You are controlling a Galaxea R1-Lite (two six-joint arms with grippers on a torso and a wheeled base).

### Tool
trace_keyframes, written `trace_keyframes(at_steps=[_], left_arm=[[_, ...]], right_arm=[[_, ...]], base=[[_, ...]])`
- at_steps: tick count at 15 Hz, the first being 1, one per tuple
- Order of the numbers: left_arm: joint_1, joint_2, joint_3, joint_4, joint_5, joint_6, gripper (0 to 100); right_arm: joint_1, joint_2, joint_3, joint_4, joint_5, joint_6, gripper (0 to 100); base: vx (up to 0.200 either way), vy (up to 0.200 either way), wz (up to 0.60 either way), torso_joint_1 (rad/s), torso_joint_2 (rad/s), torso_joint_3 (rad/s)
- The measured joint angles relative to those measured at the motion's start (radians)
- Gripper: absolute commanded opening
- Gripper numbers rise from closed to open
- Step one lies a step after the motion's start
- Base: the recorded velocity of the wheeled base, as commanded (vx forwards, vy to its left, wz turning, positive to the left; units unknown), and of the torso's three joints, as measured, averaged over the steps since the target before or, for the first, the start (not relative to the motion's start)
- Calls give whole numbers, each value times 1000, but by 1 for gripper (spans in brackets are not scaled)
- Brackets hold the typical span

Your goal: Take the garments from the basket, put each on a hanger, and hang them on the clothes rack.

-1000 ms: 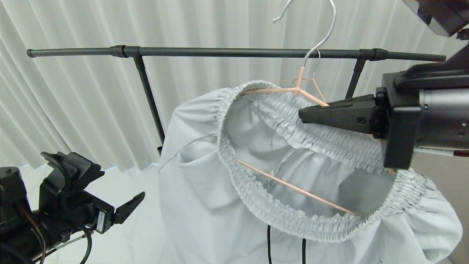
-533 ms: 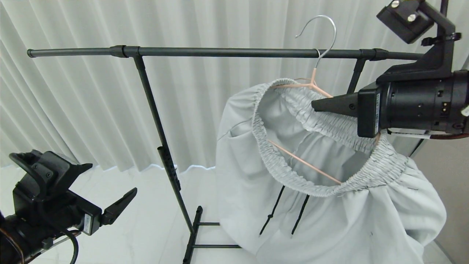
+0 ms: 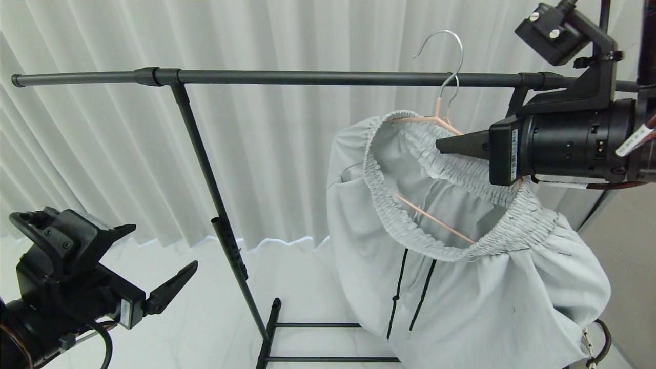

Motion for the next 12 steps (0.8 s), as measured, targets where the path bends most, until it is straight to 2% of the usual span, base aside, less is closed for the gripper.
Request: trace_keyframes(at_steps=[9, 12], left_arm=[[-15, 0, 4, 0, 1, 0, 100], [-19, 0, 4, 0, 0, 0, 100]], right_arm=[[-22, 55, -39, -12, 1, 0, 0], [-37, 88, -59, -12, -1, 1, 0]], base=[[200, 0, 0, 2, 1, 3], [0, 0, 0, 0, 0, 0]])
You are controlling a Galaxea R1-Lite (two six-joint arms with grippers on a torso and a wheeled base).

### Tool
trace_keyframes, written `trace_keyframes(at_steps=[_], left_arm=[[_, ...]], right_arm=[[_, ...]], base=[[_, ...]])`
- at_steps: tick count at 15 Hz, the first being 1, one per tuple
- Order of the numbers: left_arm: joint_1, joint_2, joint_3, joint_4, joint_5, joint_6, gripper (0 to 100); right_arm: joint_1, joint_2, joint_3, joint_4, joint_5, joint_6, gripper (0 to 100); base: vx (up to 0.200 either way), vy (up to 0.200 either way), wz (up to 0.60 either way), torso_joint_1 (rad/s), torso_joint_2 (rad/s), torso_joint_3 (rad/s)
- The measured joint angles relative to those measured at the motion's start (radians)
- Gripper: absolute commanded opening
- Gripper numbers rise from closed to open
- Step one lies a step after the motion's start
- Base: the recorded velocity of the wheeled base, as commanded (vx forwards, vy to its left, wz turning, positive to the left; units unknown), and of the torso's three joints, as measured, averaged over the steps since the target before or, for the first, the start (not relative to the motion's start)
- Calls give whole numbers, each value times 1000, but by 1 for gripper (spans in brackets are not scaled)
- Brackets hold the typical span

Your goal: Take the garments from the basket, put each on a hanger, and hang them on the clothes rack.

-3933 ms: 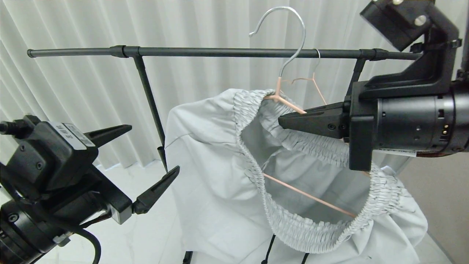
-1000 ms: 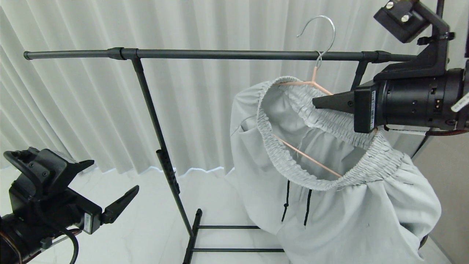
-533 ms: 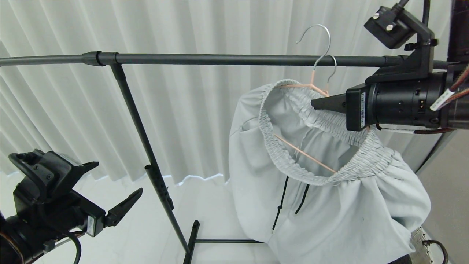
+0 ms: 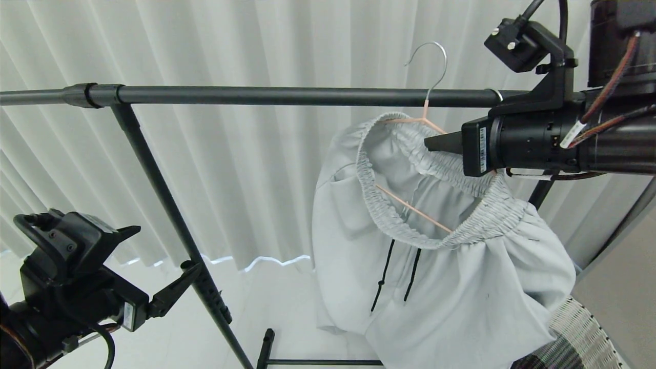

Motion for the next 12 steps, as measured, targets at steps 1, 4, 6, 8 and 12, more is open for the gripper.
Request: trace_keyframes(at_steps=[1, 4, 6, 8, 12], left_arm=[[-4, 0, 1, 0, 0, 0, 100], [-10, -1, 9, 0, 0, 0, 100], [-11, -1, 10, 0, 0, 0, 100], [-13, -2, 11, 0, 0, -1, 100], [-26, -9, 25, 0, 0, 0, 100]], right_arm=[[-3, 11, -1, 1, -1, 0, 0], [-18, 42, -18, 2, -1, 0, 0], [-41, 75, -51, 7, -3, 0, 0], [-59, 109, -70, 11, -26, 0, 0], [-68, 161, -80, 11, -54, 0, 0]], base=[[0, 0, 0, 0, 0, 0], [0, 0, 0, 0, 0, 0], [0, 0, 0, 0, 0, 0], [0, 0, 0, 0, 0, 0], [0, 0, 0, 0, 0, 0]])
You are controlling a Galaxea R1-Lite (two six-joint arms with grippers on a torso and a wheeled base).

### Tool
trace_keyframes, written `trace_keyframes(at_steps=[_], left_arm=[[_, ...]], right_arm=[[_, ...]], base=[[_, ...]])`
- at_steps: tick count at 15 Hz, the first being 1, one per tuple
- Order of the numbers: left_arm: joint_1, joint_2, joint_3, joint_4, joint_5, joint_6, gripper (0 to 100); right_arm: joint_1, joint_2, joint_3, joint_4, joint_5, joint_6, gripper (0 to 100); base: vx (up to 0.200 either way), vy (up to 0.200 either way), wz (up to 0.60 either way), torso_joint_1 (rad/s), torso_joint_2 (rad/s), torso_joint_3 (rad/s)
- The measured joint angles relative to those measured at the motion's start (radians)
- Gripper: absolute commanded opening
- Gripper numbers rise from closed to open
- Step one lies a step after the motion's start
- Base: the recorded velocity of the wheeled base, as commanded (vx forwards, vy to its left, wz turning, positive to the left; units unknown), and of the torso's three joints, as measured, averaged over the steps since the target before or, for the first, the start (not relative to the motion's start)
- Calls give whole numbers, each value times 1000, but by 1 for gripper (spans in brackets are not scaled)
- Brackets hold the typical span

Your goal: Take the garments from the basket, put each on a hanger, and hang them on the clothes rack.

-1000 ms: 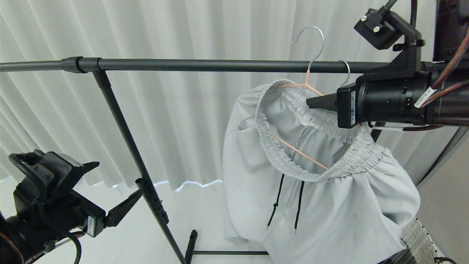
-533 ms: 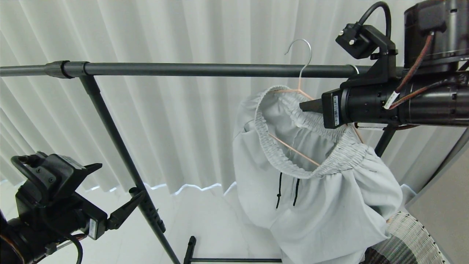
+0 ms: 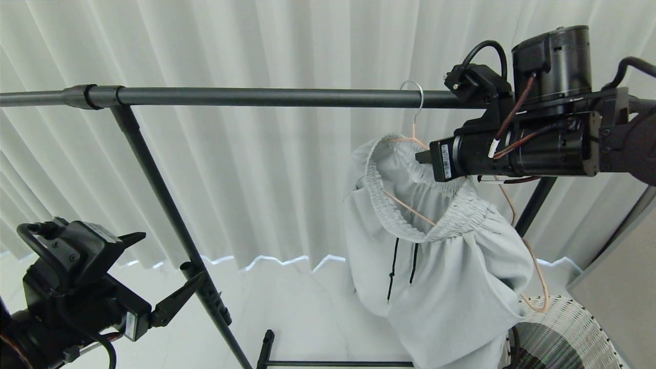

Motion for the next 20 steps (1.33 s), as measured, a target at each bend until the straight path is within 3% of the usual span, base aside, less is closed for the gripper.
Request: trace_keyframes(at_steps=[5, 6, 16, 20], left_arm=[[-2, -12, 13, 0, 0, 0, 100], [-3, -12, 13, 0, 0, 0, 100], [-2, -13, 10, 0, 0, -1, 100], [0, -13, 8, 0, 18, 0, 100]], right_arm=[[-2, 15, 0, -1, 0, 1, 0], [-2, 15, 0, -1, 0, 3, 100], [22, -67, 20, -58, -24, -5, 100], [23, -180, 139, -60, -42, -73, 100]], base=[[0, 0, 0, 0, 0, 0], [0, 0, 0, 0, 0, 0], [0, 0, 0, 0, 0, 0], [0, 0, 0, 0, 0, 0]])
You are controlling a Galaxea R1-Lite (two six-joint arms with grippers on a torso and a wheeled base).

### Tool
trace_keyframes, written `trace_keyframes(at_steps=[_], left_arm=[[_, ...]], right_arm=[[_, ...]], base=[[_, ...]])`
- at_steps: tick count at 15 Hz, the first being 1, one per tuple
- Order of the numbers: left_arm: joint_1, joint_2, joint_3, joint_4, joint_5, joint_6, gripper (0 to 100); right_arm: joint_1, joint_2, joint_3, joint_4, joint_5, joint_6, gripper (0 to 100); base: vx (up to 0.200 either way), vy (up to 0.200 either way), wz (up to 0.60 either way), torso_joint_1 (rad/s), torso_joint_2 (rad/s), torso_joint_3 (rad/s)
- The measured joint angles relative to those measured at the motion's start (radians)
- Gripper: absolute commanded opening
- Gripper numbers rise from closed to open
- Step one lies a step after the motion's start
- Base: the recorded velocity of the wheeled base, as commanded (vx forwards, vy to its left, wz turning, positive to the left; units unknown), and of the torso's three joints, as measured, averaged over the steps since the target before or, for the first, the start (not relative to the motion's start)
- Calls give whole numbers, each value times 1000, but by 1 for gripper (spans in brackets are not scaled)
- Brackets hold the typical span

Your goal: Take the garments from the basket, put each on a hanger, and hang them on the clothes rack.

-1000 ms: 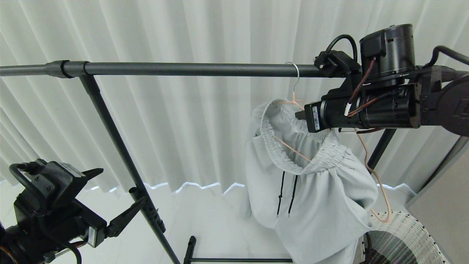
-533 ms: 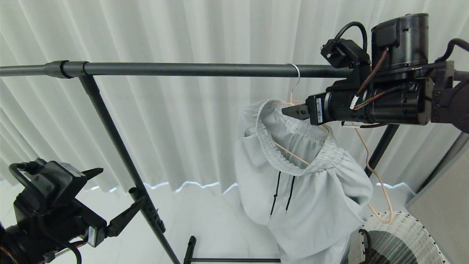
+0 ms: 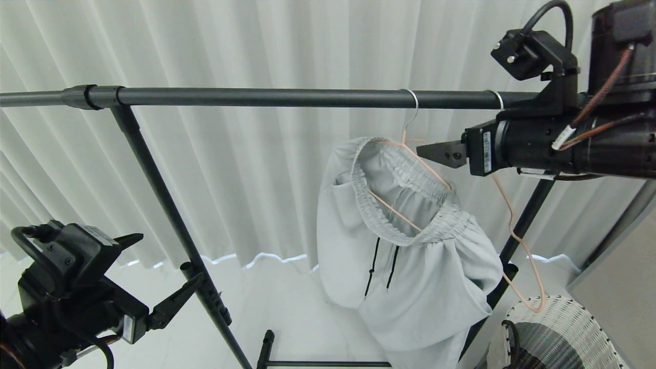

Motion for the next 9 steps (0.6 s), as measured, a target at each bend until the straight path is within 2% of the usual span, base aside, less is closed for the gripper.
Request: trace_keyframes(at_steps=[1, 3, 5, 9], left_arm=[[0, 0, 0, 0, 14, 0, 100], [2, -4, 3, 0, 50, -1, 100], [7, -11, 14, -1, 54, -1, 100], [70, -23, 22, -2, 54, -10, 100]], right_arm=[[-1, -34, 37, -1, -1, -30, 100], [-8, -111, 106, -2, -4, -87, 100], [-34, -188, 175, -2, -15, -142, 100], [-162, -335, 315, 0, -73, -262, 100]], base=[[0, 0, 0, 0, 0, 0], [-200, 0, 0, 5, 0, 2], [-200, 0, 0, 10, 7, -5], [-200, 0, 0, -5, 1, 4]])
